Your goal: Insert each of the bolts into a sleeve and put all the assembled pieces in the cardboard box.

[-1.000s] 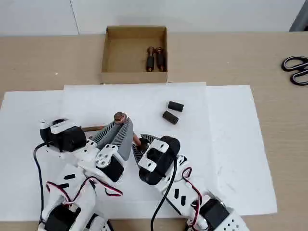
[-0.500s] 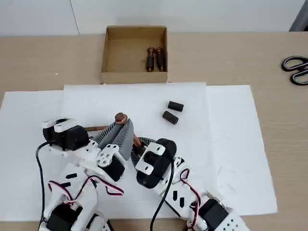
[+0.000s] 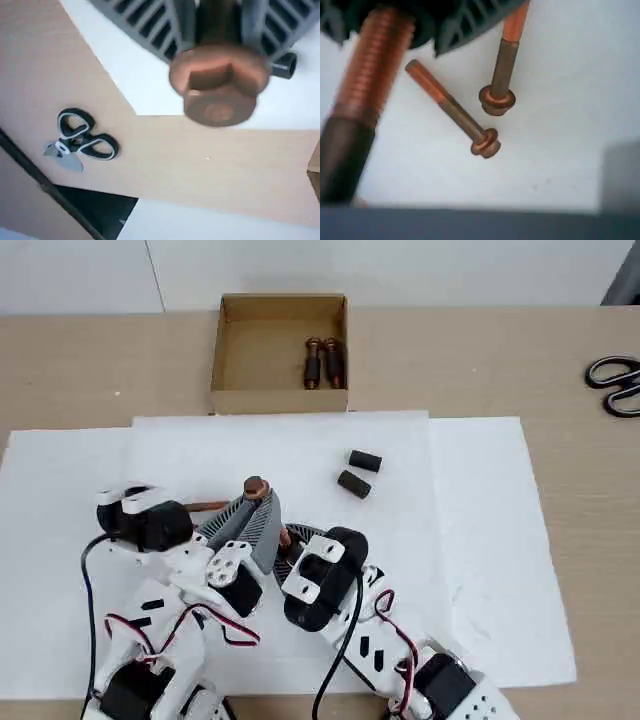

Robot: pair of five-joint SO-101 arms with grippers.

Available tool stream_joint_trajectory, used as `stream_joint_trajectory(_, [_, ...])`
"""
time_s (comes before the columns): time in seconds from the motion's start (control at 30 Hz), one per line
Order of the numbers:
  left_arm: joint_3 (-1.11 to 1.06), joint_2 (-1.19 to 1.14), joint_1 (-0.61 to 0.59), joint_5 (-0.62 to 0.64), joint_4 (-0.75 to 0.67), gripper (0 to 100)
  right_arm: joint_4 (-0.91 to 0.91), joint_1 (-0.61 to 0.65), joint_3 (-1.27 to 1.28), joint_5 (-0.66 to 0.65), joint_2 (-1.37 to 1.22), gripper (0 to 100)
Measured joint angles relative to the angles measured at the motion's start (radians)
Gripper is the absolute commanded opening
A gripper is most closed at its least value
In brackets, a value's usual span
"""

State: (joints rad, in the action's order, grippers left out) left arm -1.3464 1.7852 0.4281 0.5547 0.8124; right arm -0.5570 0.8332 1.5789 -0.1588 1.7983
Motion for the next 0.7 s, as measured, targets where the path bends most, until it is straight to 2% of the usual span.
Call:
stream_joint_trajectory(0.37, [0.002,0.002,0.077,-0.023,-0.006,0,0.0,-0.002,0.0,0.0,0.0,0.2])
stream_joint_trajectory(0.57, [0.0,0.002,0.087,-0.112,-0.006,0,0.0,-0.002,0.0,0.0,0.0,0.2])
stream_joint_trajectory(0.7, [0.002,0.003,0.097,-0.158,0.052,0,0.0,-0.015,0.0,0.0,0.0,0.2])
